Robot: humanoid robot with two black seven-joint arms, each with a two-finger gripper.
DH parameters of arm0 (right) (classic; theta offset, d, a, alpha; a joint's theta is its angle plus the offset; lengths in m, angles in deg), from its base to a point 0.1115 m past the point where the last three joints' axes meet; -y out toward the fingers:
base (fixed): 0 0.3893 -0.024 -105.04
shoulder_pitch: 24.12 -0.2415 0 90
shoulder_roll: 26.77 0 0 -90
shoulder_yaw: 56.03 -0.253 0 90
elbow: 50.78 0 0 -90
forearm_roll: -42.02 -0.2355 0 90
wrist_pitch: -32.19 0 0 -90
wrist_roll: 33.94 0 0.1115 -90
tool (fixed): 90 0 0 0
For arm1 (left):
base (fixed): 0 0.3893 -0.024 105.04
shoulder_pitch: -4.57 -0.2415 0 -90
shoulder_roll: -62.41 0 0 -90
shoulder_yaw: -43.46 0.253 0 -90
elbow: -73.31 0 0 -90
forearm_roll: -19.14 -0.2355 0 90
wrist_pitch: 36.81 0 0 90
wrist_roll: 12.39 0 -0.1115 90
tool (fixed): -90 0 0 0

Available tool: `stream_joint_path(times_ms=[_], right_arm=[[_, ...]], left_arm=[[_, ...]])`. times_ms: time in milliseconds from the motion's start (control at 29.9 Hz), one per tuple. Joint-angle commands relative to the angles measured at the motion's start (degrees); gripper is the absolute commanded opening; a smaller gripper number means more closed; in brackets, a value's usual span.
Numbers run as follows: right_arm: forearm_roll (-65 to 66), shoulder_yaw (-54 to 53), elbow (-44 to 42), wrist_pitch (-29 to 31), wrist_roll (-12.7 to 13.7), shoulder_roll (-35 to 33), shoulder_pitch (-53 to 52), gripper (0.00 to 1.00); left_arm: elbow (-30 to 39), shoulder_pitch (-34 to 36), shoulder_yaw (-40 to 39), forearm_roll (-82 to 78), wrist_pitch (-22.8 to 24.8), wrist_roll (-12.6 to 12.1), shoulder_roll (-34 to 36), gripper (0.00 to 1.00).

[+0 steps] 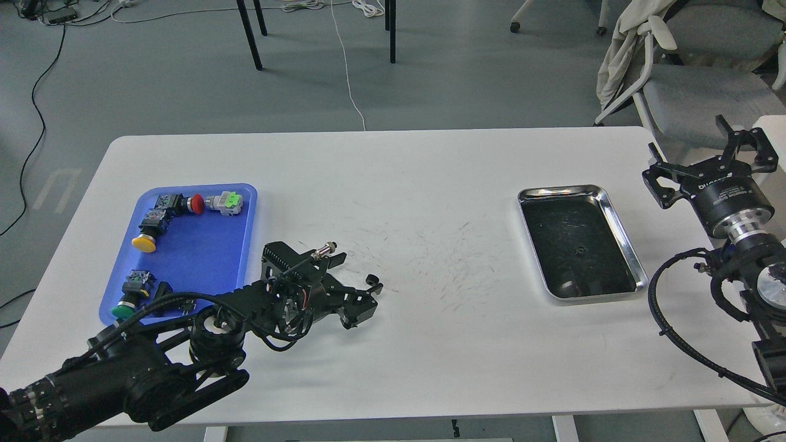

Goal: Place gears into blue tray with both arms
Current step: 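Lower the left gripper over the black gear and close on it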

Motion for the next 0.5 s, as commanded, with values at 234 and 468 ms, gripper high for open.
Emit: stream_joint_path(times_ms=[234, 468], right_arm=[[-0.1, 0.5, 0.1, -0.4, 0.0, 0.4, -0.3, 0.97], [0.0, 0.7, 0.4, -0.3, 0.1, 0.3, -0.3, 0.97]], left_arm=[[-2.8, 0.0, 2.6, 0.0, -2.3, 0.0, -0.7, 0.53], [-3.0, -0.2, 2.6, 0.0, -2.4, -0.1, -1.5, 0.36]])
